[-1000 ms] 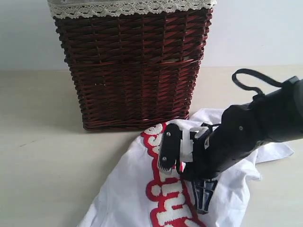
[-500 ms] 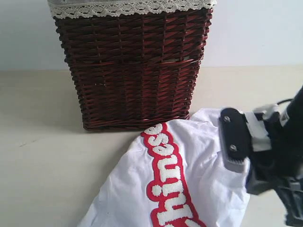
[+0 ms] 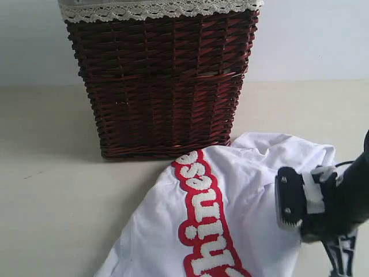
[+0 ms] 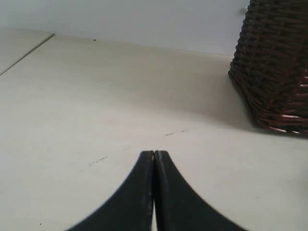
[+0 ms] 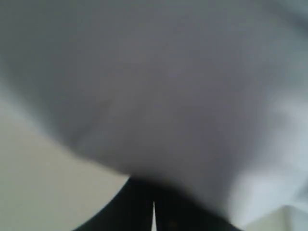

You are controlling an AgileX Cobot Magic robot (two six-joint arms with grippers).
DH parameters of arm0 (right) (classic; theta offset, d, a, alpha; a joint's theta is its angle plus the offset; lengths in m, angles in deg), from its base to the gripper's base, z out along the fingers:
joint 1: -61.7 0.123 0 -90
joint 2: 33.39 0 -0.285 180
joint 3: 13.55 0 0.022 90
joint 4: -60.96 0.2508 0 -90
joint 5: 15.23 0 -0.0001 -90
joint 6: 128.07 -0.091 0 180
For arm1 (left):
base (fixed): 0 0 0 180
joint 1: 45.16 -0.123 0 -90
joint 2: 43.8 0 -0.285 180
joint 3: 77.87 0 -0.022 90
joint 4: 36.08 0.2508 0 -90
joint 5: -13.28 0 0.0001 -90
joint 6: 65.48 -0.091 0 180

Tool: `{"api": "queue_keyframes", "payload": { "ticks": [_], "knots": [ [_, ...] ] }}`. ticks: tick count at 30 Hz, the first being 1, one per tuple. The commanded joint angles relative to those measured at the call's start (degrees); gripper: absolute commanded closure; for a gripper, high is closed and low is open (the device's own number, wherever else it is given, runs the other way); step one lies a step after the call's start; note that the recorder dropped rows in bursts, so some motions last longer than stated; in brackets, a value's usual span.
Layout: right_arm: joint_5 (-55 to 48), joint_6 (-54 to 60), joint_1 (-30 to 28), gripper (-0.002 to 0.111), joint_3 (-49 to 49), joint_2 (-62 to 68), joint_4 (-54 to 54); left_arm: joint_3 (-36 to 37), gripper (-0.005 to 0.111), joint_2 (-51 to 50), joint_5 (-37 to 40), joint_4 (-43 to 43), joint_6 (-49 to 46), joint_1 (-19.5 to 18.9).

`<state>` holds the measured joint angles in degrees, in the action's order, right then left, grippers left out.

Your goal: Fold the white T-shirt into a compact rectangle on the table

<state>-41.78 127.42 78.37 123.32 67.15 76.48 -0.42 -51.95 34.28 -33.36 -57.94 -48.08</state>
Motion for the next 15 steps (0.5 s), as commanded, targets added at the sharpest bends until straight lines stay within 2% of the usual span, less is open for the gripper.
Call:
{"api": "queue_keyframes", "payload": {
  "ticks": [1,4,15],
  "knots": [
    [19.08,-0.02,-0.38,0.108,0.09,-0.27,9.83,-0.23,0.107,0.36,-0.75,0.01,0.12,0.15],
    [27.59,-0.17,-0.38,0.108,0.5,-0.27,12.17,-0.23,0.107,0.36,-0.75,0.01,0.12,0.15],
    [25.26,-0.82,-0.38,0.108,9.88,4.85,13.1,-0.23,0.107,0.36,-0.75,0.01,0.12,0.15]
  ]
}}
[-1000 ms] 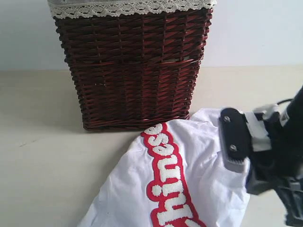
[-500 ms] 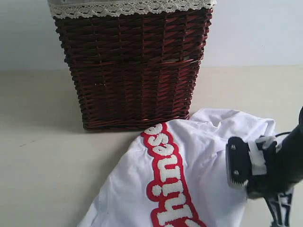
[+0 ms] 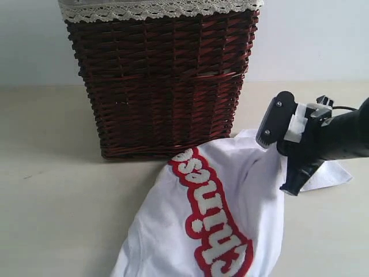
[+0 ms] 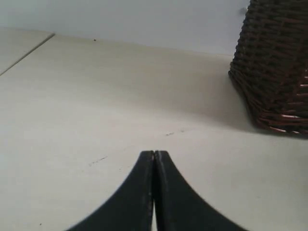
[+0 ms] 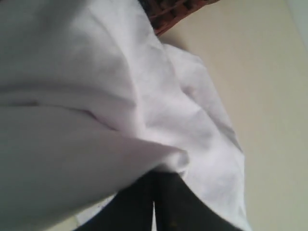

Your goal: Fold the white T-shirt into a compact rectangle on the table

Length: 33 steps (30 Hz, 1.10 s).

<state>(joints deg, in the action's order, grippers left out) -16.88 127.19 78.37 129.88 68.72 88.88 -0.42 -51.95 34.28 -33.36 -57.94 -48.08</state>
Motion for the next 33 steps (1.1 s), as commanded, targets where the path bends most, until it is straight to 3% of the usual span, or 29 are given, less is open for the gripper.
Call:
{"api": "queue_keyframes", "payload": {
  "ticks": [1,11,18,23,27,29,33],
  "knots": [
    [0.22,-0.59,-0.38,0.108,4.09,4.56,0.7,-0.23,0.107,0.36,-0.75,0.01,0.12,0.15],
    [-1.76,-0.98,-0.38,0.108,7.78,11.49,2.4,-0.23,0.107,0.36,-0.75,0.01,0.12,0.15],
    [-9.72,-3.51,-0.41,0.108,7.78,-0.89,3.23,-0.23,0.107,0.36,-0.75,0.01,0.12,0.15],
    [-20.88,-5.75,-2.89,0.089,7.78,-7.89,-1.86,-0.23,0.107,0.36,-0.75,0.01,0.12,0.15],
    [-40.2,-10.27,-4.94,0.079,7.65,-6.94,-16.53,-0.23,0.107,0.36,-0.75,0.01,0.12,0.15],
    [-44.42,-5.68,-5.36,0.079,6.7,-5.38,-20.87,-0.23,0.107,0.36,-0.75,0.01,0.12,0.15],
    [-33.34,9.94,-6.86,0.076,3.62,-0.08,-21.14,-0.23,0.107,0.36,-0.75,0.01,0.12,0.15]
  ]
}}
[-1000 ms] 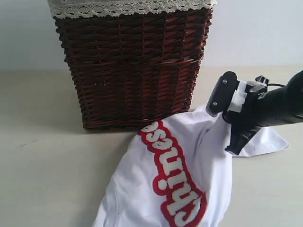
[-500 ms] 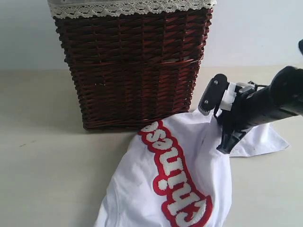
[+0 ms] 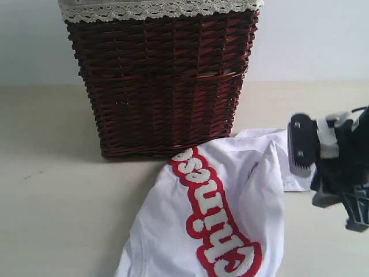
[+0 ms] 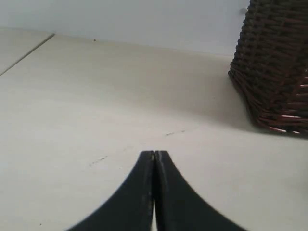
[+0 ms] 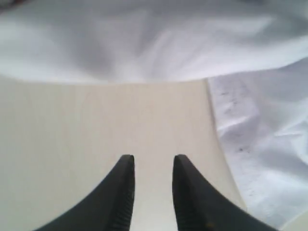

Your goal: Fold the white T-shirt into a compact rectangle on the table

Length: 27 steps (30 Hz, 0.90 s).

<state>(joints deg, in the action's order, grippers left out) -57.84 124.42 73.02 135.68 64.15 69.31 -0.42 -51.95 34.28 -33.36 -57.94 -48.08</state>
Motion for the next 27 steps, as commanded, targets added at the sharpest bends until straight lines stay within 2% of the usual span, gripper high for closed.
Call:
{"api": "queue_keyframes", "payload": {
  "ticks": [1,3,6,17,20,24,27],
  "knots": [
    [10.46,15.38,-1.51,0.073,-2.5,5.84,-1.15,-0.23,0.107,0.36,-0.75,0.01,0.12,0.15],
    [16.47,19.79,-1.51,0.063,-2.6,8.9,-0.58,-0.23,0.107,0.36,-0.75,0.01,0.12,0.15],
    [25.01,23.19,-1.51,0.056,-2.6,11.59,2.52,-0.23,0.107,0.36,-0.75,0.01,0.12,0.15],
    [28.43,26.15,-1.51,0.058,-2.5,18.38,13.55,-0.23,0.107,0.36,-0.75,0.01,0.12,0.15],
    [27.84,25.39,-1.51,0.073,-2.5,18.48,14.96,-0.23,0.107,0.36,-0.75,0.01,0.12,0.15],
    [26.44,21.62,-1.51,0.106,-2.5,18.24,14.96,-0.23,0.107,0.36,-0.75,0.01,0.12,0.15],
    [23.08,20.74,-1.51,0.108,-2.5,17.5,14.96,-0.23,0.107,0.36,-0.75,0.01,0.12,0.15]
  ]
}}
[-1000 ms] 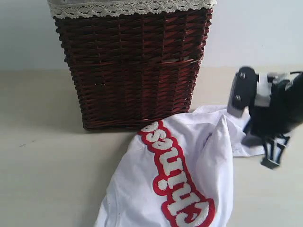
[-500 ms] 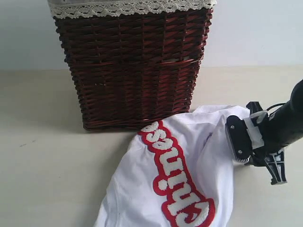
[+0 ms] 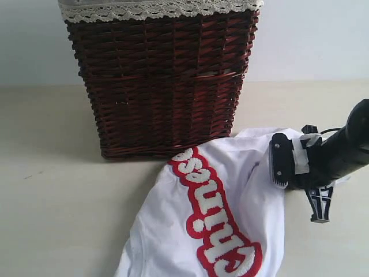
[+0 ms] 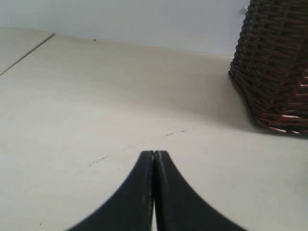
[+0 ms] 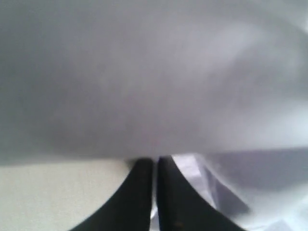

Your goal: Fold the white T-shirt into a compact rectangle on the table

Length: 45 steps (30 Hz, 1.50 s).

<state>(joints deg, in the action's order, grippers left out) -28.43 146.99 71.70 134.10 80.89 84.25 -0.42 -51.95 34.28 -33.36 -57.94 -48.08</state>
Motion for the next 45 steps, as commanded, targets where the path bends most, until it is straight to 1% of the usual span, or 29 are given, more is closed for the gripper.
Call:
{"api": "queue_keyframes", "payload": {
  "ticks": [1,5,9,12,14,17,19,21,25,29,31,34,36,38,41,42,43,45],
  "knots": [
    [-7.72,-1.82,-0.19,0.108,-0.92,0.25,0.02,-0.23,0.107,0.36,-0.75,0.01,0.12,0.15],
    [-13.86,-1.98,-0.19,0.108,-0.92,-3.47,0.29,-0.23,0.107,0.36,-0.75,0.01,0.12,0.15],
    [-26.21,-1.87,-0.19,0.108,-0.92,-10.22,-1.81,-0.23,0.107,0.36,-0.75,0.01,0.12,0.15],
    [-35.9,-1.76,-0.19,0.108,-0.92,-14.74,-9.03,-0.23,0.107,0.36,-0.75,0.01,0.12,0.15],
    [-41.93,-1.76,-0.19,0.108,-0.92,-17.08,-16.39,-0.23,0.107,0.36,-0.75,0.01,0.12,0.15],
    [-49.52,-4.04,-0.19,0.108,-0.92,-19.13,-26.55,-0.23,0.107,0.36,-0.75,0.01,0.12,0.15],
    [-52.99,-5.69,-0.19,0.108,-0.92,-19.9,-30.94,-0.23,0.107,0.36,-0.75,0.01,0.12,0.15],
    [-53.64,-7.23,-0.19,0.108,-0.92,-20.69,-36.1,-0.23,0.107,0.36,-0.75,0.01,0.12,0.15],
    [-49.94,-11.27,-0.19,0.108,-0.92,-23.46,-42.48,-0.23,0.107,0.36,-0.75,0.01,0.12,0.15],
    [-44.5,-12.66,-0.19,0.108,-0.92,-26.7,-44.4,-0.23,0.107,0.36,-0.75,0.01,0.12,0.15],
    [-39.48,-15.74,-0.19,0.108,-0.92,-28.47,-44.4,-0.23,0.107,0.36,-0.75,0.01,0.12,0.15],
    [-36.37,-20.59,-0.19,0.108,-0.92,-29.97,-45.62,-0.23,0.107,0.36,-0.75,0.01,0.12,0.15],
    [-38.4,-21.03,-0.19,0.108,-0.92,-30.2,-48.91,-0.23,0.107,0.36,-0.75,0.01,0.12,0.15],
    [-42.54,-20.51,-0.19,0.108,-0.92,-30.2,-51.6,-0.23,0.107,0.36,-0.75,0.01,0.12,0.15],
    [-54.48,-14.11,-0.19,0.108,-0.92,-30.2,-52.6,-0.23,0.107,0.36,-0.75,0.01,0.12,0.15],
    [-56.76,-11.61,-0.19,0.108,-0.92,-30.2,-52.75,-0.23,0.107,0.36,-0.75,0.01,0.12,0.15],
    [-56.76,-10.61,-0.19,0.108,-1.06,-30.2,-53.4,-0.23,0.107,0.36,-0.75,0.01,0.12,0.15],
    [-56.76,-11.83,-0.79,0.108,-1.6,-30.2,-58.72,-0.23,0.107,0.36,-0.75,0.01,0.12,0.15]
  ]
}}
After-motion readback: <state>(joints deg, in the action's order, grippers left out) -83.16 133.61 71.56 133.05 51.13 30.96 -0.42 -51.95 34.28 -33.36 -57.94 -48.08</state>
